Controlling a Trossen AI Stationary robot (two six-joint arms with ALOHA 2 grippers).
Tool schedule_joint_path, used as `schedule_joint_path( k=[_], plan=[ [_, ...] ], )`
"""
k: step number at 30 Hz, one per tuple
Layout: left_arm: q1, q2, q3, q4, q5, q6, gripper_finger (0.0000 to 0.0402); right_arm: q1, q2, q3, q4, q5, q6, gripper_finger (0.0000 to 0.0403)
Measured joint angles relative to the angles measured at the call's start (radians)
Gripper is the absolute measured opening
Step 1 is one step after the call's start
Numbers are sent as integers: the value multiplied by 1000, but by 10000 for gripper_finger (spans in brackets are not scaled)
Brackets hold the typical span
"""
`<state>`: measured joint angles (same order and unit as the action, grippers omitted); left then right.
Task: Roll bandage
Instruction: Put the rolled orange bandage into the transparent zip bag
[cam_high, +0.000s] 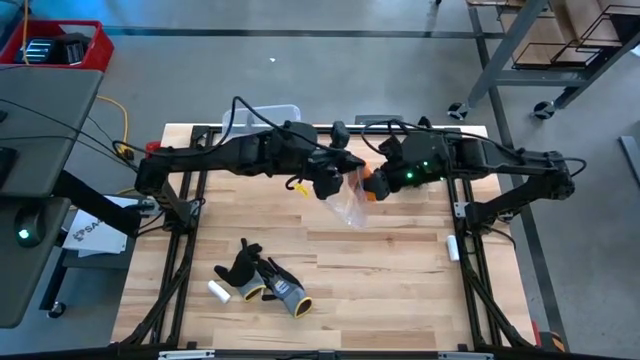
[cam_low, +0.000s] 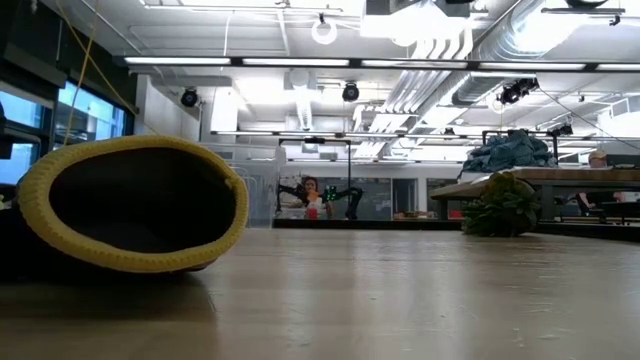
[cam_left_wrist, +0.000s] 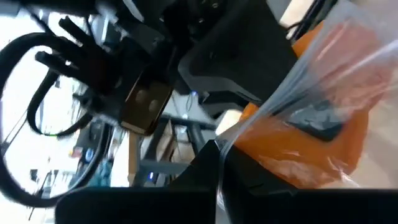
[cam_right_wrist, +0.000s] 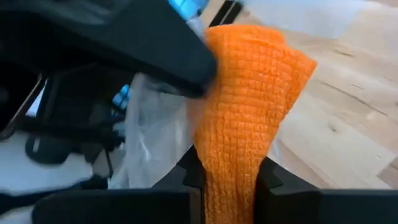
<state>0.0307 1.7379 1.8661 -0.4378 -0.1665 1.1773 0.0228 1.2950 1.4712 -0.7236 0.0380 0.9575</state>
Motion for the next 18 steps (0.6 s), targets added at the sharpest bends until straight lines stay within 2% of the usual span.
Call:
schedule_joint_path(
  k=[4, 13, 18],
  plan=[
    [1, 16, 2, 0, 23, 6, 0, 4, 0, -1, 39, -41, -64, 51],
    [8, 37, 1, 21, 64, 25, 0, -12, -3, 0, 89, -167, -101, 176],
    [6, 48, -1, 35, 64, 37, 0, -17, -3, 3, 67, -180, -139, 214]
  ],
)
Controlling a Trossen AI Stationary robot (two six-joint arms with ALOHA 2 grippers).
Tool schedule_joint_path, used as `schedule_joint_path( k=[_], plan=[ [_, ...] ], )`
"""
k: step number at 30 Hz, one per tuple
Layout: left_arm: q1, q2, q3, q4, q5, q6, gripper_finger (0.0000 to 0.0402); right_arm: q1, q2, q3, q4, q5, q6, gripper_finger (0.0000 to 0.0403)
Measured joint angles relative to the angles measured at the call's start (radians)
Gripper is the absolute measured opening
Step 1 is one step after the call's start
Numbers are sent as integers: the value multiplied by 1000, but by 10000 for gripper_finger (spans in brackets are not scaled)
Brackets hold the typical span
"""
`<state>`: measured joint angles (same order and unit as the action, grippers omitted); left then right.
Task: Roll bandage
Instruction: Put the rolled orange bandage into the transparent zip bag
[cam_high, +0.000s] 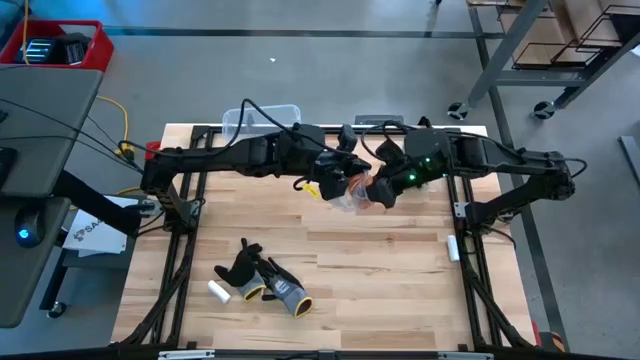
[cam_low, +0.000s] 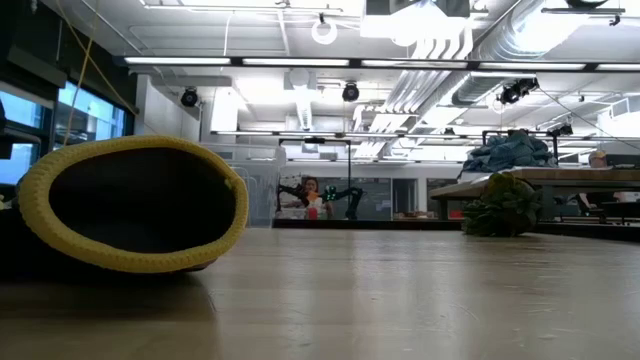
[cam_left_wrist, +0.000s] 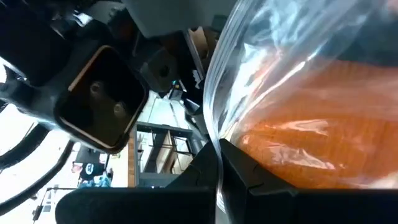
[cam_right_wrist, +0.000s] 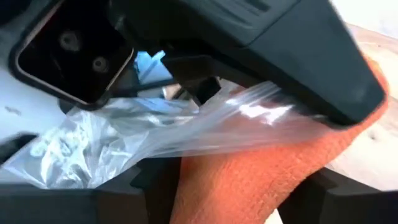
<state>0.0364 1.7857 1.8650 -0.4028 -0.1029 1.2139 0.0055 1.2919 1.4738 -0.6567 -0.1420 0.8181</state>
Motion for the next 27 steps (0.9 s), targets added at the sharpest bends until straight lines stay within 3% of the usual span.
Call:
schedule_joint_path(
  k=[4, 13, 18, 24, 27],
  plan=[
    [-17, 0, -2, -3, -50, -8, 0, -18, -13, 1, -55, -86, -144, 219],
    [-43, 36, 0, 9, -109, -33, 0, -90, -68, 4, -165, -214, -296, 220],
    [-44, 80, -3, 131, -139, -33, 0, -99, -75, 4, -260, -237, -437, 220],
    [-46, 119, -2, 160, -127, -34, 0, -106, -76, 4, -325, -271, -553, 220],
    [-54, 125, -2, 158, -124, -106, 0, -106, -74, 4, -357, -246, -600, 220]
  ],
)
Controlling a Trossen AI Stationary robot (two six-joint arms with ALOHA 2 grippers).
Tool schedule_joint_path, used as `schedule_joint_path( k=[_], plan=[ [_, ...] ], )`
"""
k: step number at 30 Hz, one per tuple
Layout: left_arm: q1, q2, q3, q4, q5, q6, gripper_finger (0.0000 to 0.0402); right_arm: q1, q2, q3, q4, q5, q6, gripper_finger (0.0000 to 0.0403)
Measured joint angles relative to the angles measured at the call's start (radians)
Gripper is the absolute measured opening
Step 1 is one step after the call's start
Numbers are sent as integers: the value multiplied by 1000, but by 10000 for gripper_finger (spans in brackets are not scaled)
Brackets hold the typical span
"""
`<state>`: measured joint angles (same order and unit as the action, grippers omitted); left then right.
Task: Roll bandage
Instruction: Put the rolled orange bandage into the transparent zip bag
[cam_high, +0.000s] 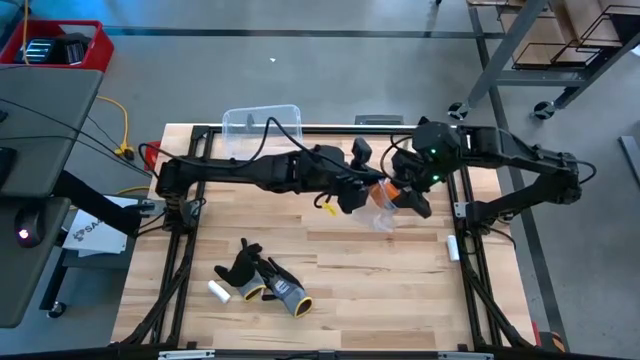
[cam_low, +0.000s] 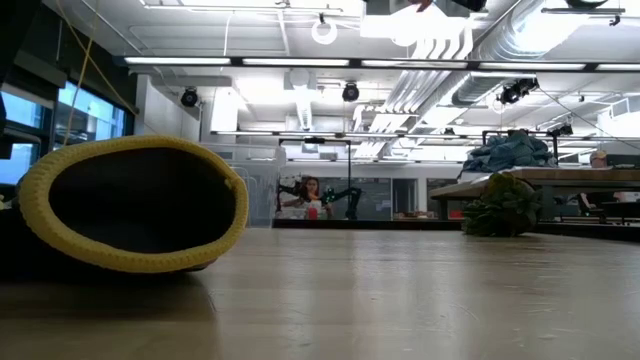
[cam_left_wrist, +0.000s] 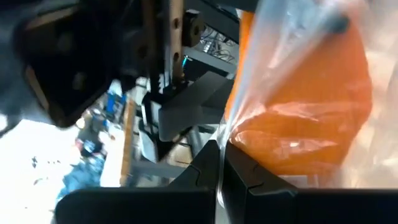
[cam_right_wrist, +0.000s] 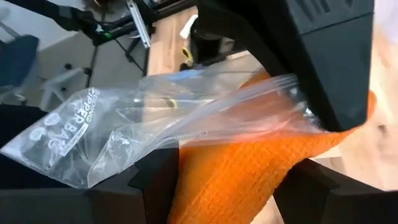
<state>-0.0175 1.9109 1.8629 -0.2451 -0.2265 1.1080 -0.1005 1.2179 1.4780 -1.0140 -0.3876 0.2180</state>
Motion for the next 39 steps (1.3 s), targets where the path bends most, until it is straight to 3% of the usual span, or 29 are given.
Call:
schedule_joint_path(
  k=[4, 7, 16, 20, 23, 30, 39],
  plan=[
    [-6, -2, 0, -28, -4, -133, 0, 5, 4, 0, -9, 62, -40, 220],
    [-6, -1, -2, -36, -6, -135, 0, 17, 23, 0, -23, 85, -104, 220],
    [-40, -9, -5, 13, -181, 118, 0, 18, 49, 11, -39, 292, -193, 220],
    [-61, -11, -4, 125, -300, 287, 0, 25, 49, 69, -37, 371, -294, 220],
    [-66, -12, -3, 214, -321, 352, 0, 29, 49, 108, -33, 435, -385, 220],
    [-63, -20, -2, 253, -337, 341, 0, 29, 64, 169, -60, 452, -471, 220],
    [-59, -20, -2, 262, -418, 314, 0, 29, 65, 251, -90, 509, -377, 220]
  ],
)
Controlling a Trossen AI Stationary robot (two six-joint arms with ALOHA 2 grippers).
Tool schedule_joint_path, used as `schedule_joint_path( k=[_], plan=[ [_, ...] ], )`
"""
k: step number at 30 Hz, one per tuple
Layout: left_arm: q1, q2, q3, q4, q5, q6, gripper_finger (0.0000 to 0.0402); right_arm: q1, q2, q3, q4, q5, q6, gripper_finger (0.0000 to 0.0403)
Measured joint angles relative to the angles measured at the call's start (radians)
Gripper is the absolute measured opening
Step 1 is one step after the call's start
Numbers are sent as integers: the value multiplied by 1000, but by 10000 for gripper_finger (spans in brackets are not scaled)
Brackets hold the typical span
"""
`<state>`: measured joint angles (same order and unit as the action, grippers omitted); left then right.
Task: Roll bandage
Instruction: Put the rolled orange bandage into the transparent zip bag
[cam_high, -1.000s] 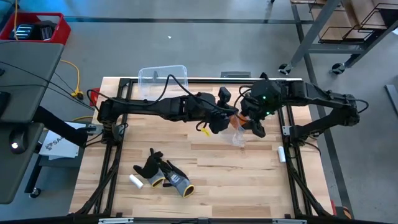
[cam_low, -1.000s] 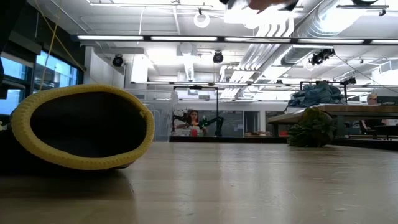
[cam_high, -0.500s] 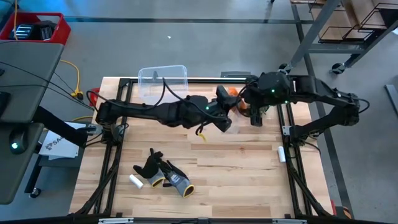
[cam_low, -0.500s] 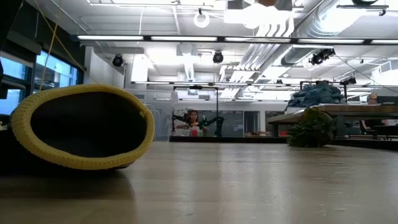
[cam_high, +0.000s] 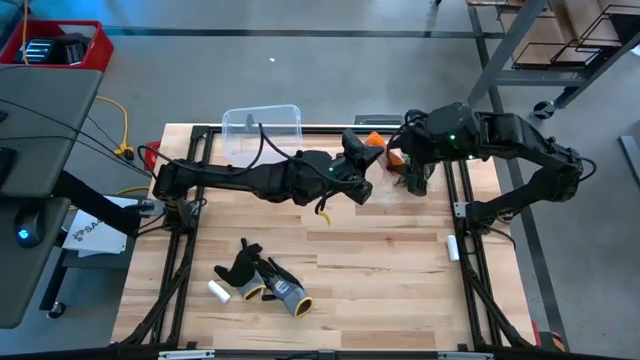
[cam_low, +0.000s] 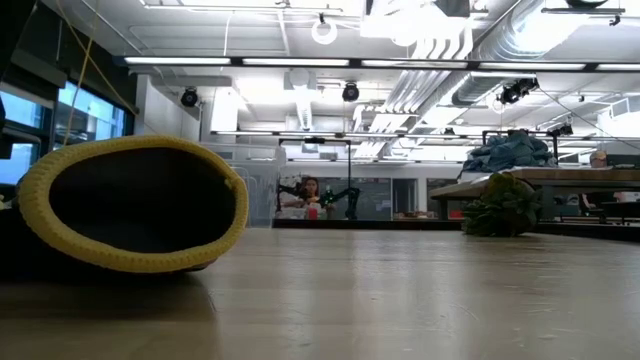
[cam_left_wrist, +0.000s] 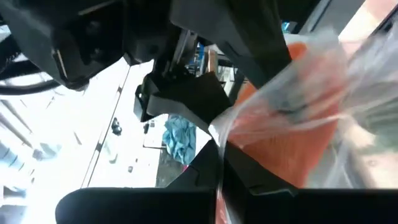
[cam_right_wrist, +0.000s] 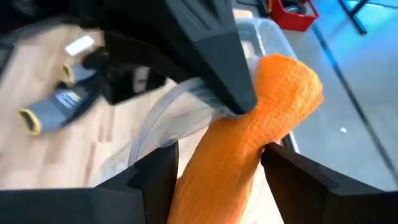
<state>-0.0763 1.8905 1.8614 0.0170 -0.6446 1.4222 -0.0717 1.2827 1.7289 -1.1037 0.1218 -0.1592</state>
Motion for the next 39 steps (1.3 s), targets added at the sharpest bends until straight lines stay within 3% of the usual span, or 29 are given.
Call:
schedule_joint_path(
  k=[6, 21, 32, 36, 39],
  plan=[
    [12, -1, 1, -7, 3, 2, 0, 0, 2, 9, -49, -91, 78, 202],
    [14, -1, 0, 38, 7, 54, 0, 0, 19, 11, -87, -65, 64, 15],
    [4, -1, 0, 2, 105, 4, 0, 0, 25, 109, -297, -145, -189, 9],
    [3, 0, 0, -8, 95, 4, 0, -6, 28, 123, -346, -27, -170, 8],
    [-2, 0, 0, -8, 89, 3, 0, -22, 28, 123, -348, -26, -179, 7]
  ],
)
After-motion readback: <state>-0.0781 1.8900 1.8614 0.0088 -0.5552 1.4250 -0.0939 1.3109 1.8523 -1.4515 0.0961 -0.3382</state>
